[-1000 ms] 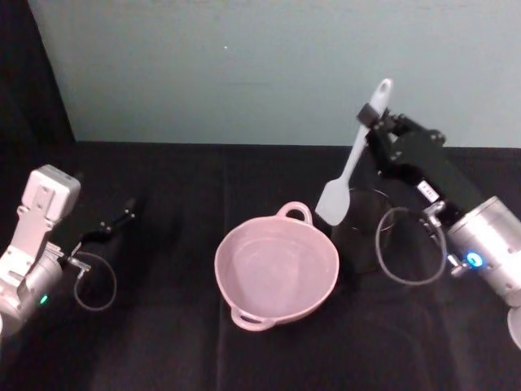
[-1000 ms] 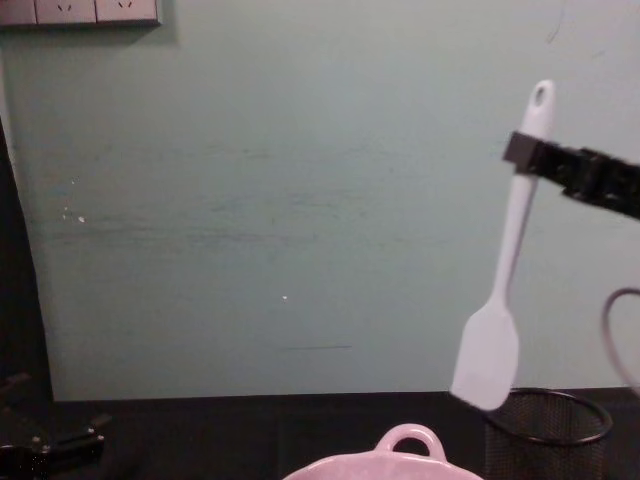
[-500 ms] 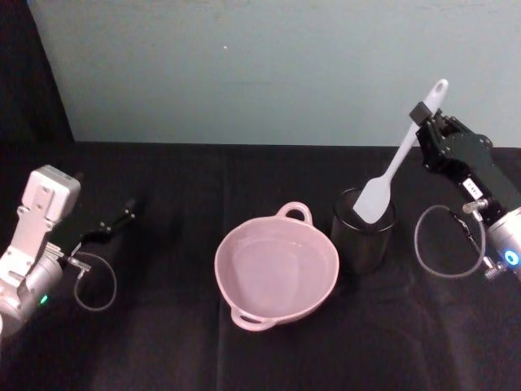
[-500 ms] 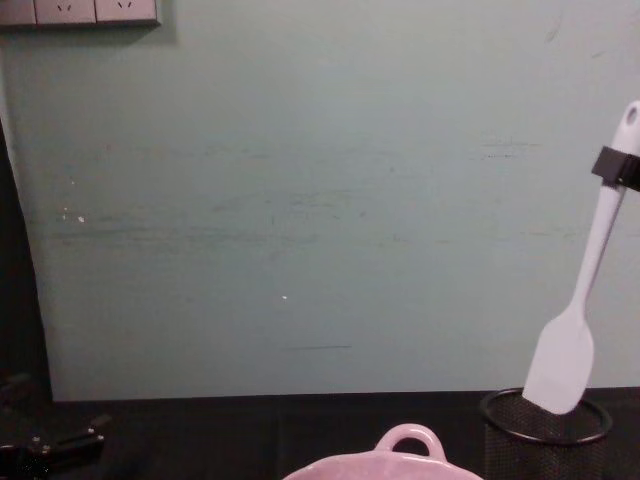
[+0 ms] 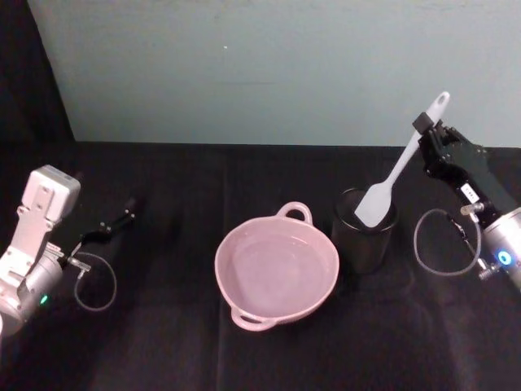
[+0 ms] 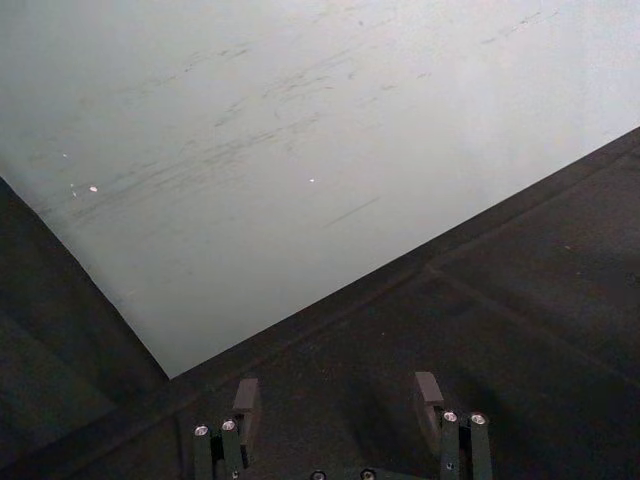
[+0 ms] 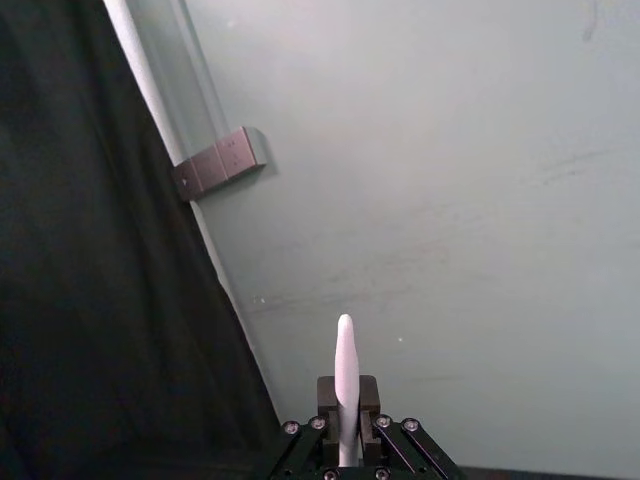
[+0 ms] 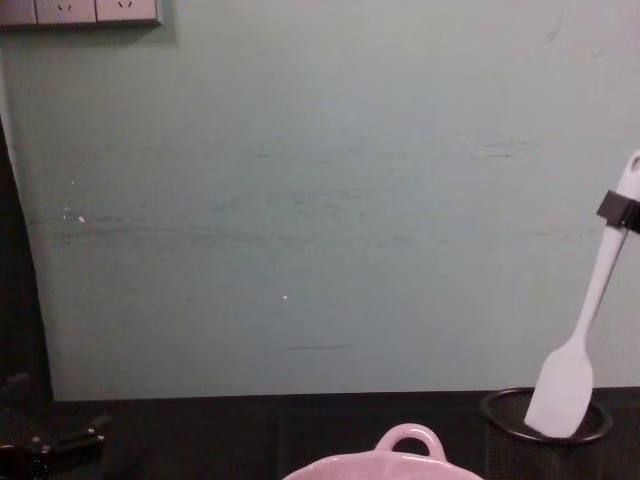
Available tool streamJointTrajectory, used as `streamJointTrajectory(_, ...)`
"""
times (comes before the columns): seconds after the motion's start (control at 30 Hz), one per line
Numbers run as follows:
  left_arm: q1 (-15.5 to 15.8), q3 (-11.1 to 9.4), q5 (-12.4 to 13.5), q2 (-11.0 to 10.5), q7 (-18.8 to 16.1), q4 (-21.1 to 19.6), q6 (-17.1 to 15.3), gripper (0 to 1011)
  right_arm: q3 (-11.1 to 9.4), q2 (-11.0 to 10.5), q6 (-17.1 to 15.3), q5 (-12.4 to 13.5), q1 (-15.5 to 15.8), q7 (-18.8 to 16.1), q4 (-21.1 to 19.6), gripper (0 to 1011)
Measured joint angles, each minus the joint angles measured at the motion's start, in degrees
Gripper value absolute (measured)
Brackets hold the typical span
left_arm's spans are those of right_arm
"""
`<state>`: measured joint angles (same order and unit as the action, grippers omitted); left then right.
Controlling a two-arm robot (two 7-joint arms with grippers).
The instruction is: Use the one hand to pick up the spoon and stir the clear water in the bowl.
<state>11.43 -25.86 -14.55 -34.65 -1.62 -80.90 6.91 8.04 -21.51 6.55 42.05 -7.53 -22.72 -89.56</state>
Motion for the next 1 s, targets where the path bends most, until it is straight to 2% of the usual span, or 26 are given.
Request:
streamJointTrajectory(0.57, 0.0, 0.0, 0.0, 0.0, 0.0, 0.0, 0.0, 1005, 1.6, 1.5, -0.5, 1.5, -0.4, -0.2, 5.5, 119)
streamJointTrajectory(1.0, 0.0, 0.0, 0.0, 0.0, 0.0, 0.0, 0.0, 1005, 2.8, 2.0, -1.0, 1.7, -0.7, -0.3, 7.7, 118)
